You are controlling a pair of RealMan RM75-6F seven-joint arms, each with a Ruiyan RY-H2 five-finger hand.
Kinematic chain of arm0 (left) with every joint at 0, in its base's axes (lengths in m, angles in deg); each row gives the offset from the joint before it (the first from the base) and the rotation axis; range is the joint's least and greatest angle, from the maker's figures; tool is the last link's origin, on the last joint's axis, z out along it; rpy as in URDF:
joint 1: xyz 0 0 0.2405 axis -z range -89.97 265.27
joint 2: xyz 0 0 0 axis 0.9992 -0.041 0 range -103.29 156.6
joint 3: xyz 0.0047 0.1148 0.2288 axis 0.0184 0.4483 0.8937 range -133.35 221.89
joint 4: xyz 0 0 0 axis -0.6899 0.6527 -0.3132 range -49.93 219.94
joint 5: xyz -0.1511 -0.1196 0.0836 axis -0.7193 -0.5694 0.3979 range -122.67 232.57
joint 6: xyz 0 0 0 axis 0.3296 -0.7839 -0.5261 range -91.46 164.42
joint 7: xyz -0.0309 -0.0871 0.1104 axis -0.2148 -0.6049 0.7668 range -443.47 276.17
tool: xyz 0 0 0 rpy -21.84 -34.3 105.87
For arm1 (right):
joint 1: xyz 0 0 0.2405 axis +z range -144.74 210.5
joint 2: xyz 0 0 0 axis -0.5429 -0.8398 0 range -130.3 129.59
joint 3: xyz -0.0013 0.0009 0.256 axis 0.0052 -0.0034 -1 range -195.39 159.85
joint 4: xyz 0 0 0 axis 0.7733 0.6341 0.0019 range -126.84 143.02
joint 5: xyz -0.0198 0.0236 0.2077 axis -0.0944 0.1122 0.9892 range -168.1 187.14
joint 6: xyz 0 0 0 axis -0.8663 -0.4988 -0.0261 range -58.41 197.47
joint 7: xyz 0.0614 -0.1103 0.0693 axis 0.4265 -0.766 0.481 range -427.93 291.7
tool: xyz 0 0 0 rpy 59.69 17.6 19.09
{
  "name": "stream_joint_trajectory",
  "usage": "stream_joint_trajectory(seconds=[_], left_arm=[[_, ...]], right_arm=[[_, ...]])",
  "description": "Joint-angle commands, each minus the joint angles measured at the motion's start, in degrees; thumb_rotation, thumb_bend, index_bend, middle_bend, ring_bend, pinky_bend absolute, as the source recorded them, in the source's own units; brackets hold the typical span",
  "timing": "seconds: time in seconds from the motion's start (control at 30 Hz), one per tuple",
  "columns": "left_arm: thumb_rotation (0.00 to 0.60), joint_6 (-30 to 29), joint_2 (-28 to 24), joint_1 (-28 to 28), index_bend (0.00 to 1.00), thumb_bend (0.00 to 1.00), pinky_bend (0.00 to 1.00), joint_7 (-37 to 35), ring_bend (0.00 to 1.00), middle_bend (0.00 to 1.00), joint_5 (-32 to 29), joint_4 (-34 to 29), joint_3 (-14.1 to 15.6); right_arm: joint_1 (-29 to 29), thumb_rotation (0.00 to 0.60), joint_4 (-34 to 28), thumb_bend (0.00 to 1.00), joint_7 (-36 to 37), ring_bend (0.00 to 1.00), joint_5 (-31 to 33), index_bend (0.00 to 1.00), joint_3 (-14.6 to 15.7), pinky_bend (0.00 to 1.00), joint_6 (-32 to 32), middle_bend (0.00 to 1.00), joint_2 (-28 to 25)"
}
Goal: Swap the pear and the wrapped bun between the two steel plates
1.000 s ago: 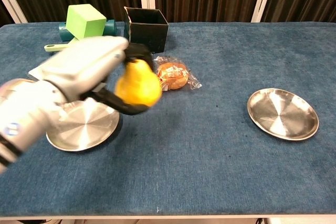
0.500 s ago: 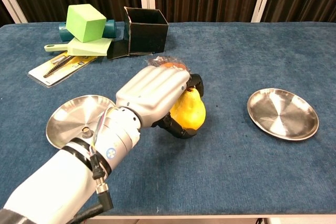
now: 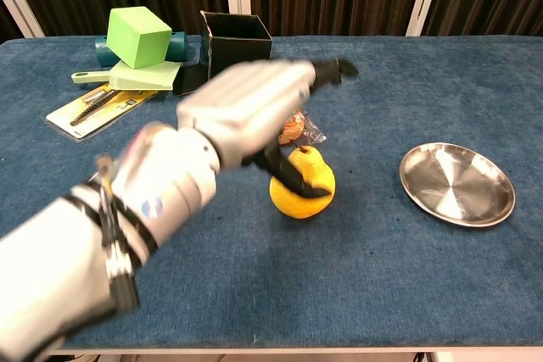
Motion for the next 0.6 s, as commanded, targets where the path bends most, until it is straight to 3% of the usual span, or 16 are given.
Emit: stream_joint_trajectory(seconds=[0.03, 0.13, 0.23, 0.43, 0.6], left_arm=[[0.6, -0.09, -1.1, 3.17, 0.1, 0.04, 0.41, -5.16, 0.11, 0.12, -0.49, 2.9, -7.52], [0.6, 2.04, 0.36, 5.75, 0.1, 0.06, 0.32, -8.44, 0.1, 0.12, -4.5, 8.97, -11.62], [0.6, 3.89, 2.6, 7.82, 0.1, 0.05, 0.21, -11.26, 0.07, 0.12, -8.14, 14.98, -13.22], [0.6, 5.65, 6.29, 11.27, 0.1, 0.04, 0.16, -13.47, 0.06, 0.12, -10.69, 26.7, -12.77], [0.6, 5.99, 8.18, 13.09, 0.11, 0.03, 0.15, -12.58, 0.06, 0.12, -12.37, 31.04, -12.25]], right_arm=[[-0.15, 0.578, 0.0, 0.24, 0.45, 0.0, -0.13, 0.0, -0.02, 0.0, -0.14, 0.0, -0.2], [-0.08, 0.578, 0.04, 0.24, 0.97, 0.0, -0.27, 0.0, -0.14, 0.0, -0.06, 0.0, -0.43], [0.19, 0.577, 0.04, 0.24, 1.61, 0.0, -0.31, 0.0, -0.24, 0.0, 0.46, 0.0, -0.76], [0.4, 0.578, 0.51, 0.24, 3.37, 0.0, -0.69, 0.0, -0.33, 0.0, 0.58, 0.0, -1.43], [0.37, 0.578, 0.81, 0.24, 4.95, 0.0, -0.96, 0.0, -0.33, 0.0, 0.36, 0.0, -1.99]])
